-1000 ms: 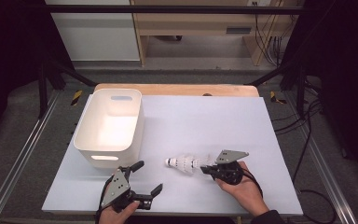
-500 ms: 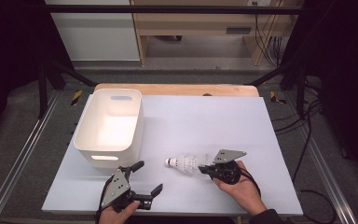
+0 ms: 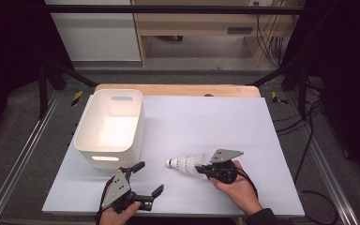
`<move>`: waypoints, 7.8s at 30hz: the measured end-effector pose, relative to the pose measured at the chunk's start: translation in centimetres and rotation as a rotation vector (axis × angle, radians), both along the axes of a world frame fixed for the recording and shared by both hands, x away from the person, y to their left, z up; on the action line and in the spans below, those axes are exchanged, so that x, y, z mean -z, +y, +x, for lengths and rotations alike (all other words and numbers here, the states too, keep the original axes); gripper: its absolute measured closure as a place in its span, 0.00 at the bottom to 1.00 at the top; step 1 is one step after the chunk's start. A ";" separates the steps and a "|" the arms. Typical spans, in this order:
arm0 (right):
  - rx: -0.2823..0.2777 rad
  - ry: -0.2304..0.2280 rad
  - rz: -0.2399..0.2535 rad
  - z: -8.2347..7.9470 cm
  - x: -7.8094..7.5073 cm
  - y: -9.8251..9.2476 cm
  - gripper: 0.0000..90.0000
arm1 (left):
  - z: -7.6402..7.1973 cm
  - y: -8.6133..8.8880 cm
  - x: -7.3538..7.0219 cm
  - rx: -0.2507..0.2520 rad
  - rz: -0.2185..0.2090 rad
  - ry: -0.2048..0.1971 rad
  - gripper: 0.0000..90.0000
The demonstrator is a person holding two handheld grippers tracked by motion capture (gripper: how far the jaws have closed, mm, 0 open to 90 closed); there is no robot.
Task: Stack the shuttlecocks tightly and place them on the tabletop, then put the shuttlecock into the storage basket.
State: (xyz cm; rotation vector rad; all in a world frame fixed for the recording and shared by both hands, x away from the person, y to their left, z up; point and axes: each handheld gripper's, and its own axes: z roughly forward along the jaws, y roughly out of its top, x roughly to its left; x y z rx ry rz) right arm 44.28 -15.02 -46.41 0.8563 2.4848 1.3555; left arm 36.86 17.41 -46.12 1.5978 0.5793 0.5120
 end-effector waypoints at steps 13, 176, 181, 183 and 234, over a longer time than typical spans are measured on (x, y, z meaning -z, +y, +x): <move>-0.006 0.007 0.007 0.4 0.5 0.6 1.00 | 0.0 0.0 0.0 0.003 0.003 0.000 0.03; 0.300 -0.211 0.077 -2.2 -0.9 -6.9 0.07 | 0.1 -0.2 0.0 -0.002 0.009 0.024 0.02; 0.323 -0.238 0.103 -2.5 -1.0 -7.9 0.08 | 0.2 -0.3 -0.2 0.000 0.010 0.026 0.02; 0.332 -0.248 0.119 -2.7 -1.1 -8.3 0.08 | 0.3 -0.4 -0.4 0.004 0.008 0.028 0.02; 0.417 -0.318 0.145 -3.6 -0.4 -10.7 0.06 | 8.1 -6.4 -0.7 0.179 0.521 0.208 0.04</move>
